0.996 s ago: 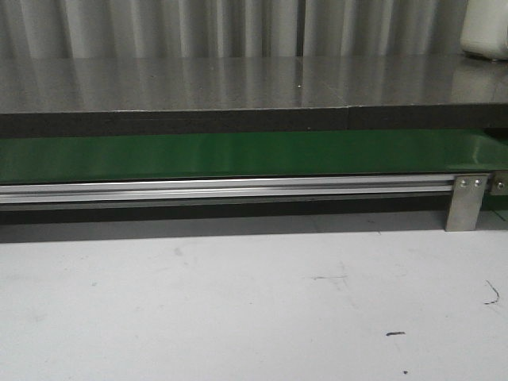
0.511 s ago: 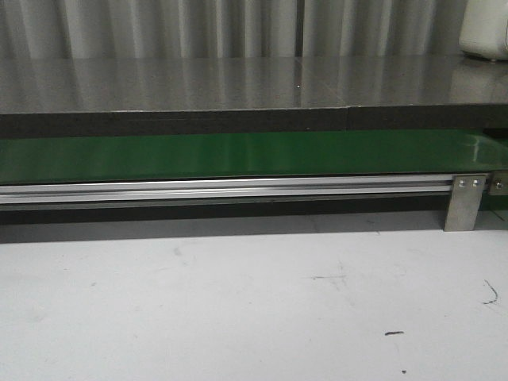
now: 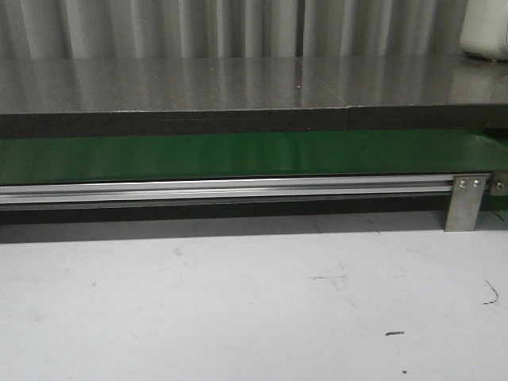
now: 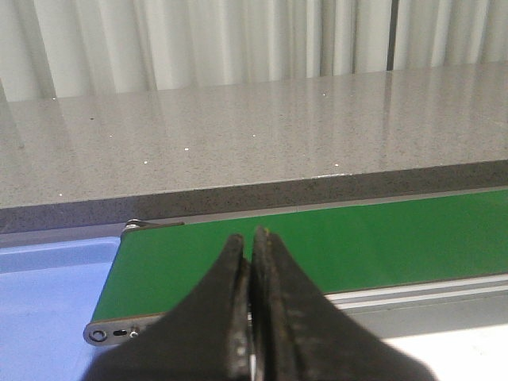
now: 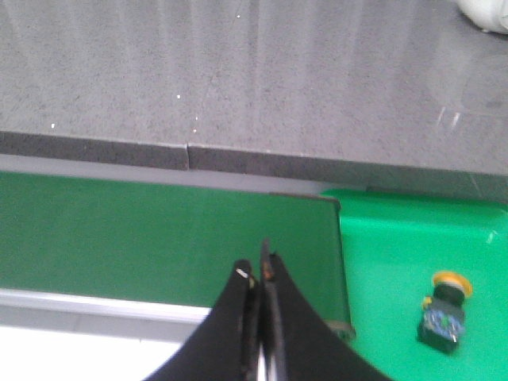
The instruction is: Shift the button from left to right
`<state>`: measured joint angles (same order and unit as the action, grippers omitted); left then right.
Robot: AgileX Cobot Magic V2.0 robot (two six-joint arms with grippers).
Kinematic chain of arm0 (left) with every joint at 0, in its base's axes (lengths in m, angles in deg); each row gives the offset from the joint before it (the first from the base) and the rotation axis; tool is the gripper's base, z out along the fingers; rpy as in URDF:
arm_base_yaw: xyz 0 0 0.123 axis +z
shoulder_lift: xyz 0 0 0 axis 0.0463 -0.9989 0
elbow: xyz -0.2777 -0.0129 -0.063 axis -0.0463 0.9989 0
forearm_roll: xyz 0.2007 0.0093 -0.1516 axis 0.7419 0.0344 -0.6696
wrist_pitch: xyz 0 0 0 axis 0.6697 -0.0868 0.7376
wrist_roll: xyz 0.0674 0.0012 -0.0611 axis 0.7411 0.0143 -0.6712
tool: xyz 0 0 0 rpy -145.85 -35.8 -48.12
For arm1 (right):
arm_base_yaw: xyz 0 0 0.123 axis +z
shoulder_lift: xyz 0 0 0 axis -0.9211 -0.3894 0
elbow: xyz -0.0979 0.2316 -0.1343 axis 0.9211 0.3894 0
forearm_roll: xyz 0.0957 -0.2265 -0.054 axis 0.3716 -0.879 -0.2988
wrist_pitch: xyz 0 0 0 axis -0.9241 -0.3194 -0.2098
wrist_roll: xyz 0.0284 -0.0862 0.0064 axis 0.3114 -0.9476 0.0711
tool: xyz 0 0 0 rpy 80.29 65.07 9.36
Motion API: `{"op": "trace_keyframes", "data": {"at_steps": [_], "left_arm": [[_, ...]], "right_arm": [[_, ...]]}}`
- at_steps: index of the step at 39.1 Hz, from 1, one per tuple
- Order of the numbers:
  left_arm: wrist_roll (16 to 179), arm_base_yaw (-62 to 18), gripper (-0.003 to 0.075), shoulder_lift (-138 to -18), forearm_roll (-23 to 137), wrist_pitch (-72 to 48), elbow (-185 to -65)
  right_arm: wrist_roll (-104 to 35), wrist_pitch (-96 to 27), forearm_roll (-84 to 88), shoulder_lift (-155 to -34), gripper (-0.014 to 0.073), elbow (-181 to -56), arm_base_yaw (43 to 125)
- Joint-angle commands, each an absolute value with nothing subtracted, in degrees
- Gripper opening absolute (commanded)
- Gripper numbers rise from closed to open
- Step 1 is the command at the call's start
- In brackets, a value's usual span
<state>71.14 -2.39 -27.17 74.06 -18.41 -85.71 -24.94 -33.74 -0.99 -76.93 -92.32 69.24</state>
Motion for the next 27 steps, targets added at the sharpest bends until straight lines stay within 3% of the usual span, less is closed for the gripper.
{"op": "trace_keyframes", "data": {"at_steps": [1, 14, 27], "left_arm": [[70.5, -2.7, -0.0021, -27.8, 73.3, -13.4, -87.1], [70.5, -2.7, -0.0021, -27.8, 73.3, -13.4, -87.1], [70.5, -2.7, -0.0021, -27.8, 73.3, -13.4, -87.1]], "right_arm": [[-25.6, -27.9, -0.9, -67.1, -0.0067, -86.8, 69.4], [-25.6, -29.3, -0.9, -45.0, -0.0067, -75.4, 69.4], [-25.6, -29.4, -0.9, -43.4, -0.0067, -74.8, 69.4]]}}
